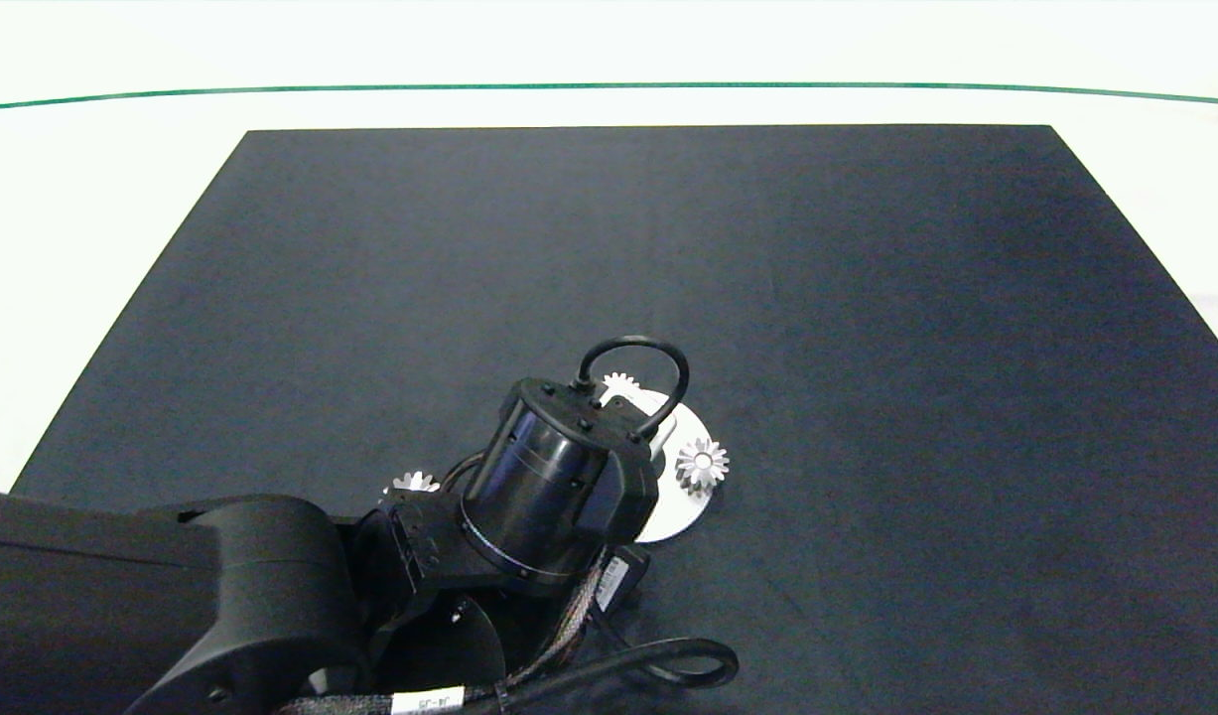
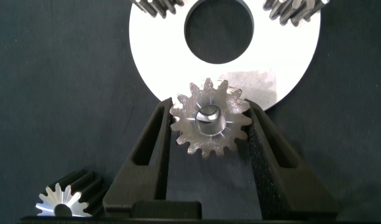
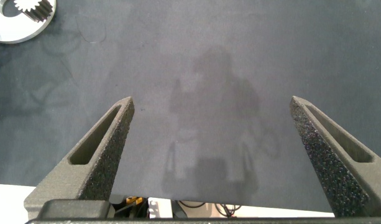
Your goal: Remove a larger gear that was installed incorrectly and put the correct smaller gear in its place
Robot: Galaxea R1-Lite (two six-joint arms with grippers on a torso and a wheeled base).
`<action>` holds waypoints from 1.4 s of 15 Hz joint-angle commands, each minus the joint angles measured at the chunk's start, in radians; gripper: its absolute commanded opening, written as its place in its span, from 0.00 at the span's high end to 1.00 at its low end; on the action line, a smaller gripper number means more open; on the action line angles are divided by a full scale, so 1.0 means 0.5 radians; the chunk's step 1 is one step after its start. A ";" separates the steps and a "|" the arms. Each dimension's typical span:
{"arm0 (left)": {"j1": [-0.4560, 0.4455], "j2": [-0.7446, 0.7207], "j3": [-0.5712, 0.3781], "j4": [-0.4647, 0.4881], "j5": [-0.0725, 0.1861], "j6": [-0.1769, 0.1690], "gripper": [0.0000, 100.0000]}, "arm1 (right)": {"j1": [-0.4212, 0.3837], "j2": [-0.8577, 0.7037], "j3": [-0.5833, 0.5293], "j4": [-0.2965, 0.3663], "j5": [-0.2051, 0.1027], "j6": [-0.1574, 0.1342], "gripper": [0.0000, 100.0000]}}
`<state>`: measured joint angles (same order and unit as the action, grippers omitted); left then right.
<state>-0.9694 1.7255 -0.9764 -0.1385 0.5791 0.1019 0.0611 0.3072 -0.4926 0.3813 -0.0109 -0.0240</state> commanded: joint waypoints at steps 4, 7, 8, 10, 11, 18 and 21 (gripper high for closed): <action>0.024 0.025 -0.014 -0.005 0.008 0.008 0.84 | 0.004 -0.001 0.006 0.004 0.000 -0.001 0.00; 0.030 0.037 -0.017 -0.008 0.008 0.008 0.84 | 0.001 -0.001 0.006 0.004 0.003 0.002 0.00; 0.030 0.040 -0.017 -0.008 0.004 0.008 0.84 | 0.001 -0.001 0.006 0.004 0.000 -0.001 0.00; 0.040 0.053 -0.038 -0.008 0.004 0.008 0.84 | 0.001 -0.001 0.006 0.004 0.000 0.002 0.00; 0.043 0.053 -0.060 -0.002 0.004 0.008 0.84 | 0.001 -0.004 0.009 0.004 0.000 0.002 0.00; 0.046 0.053 -0.072 0.004 0.004 0.045 0.84 | 0.004 -0.019 0.013 0.008 0.000 0.002 0.00; 0.046 0.053 -0.066 0.004 0.004 0.042 0.84 | 0.004 -0.019 0.016 0.008 0.000 0.002 0.00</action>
<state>-0.9466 1.7519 -1.0106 -0.1360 0.5777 0.1236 0.0626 0.2981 -0.4845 0.3828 -0.0104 -0.0226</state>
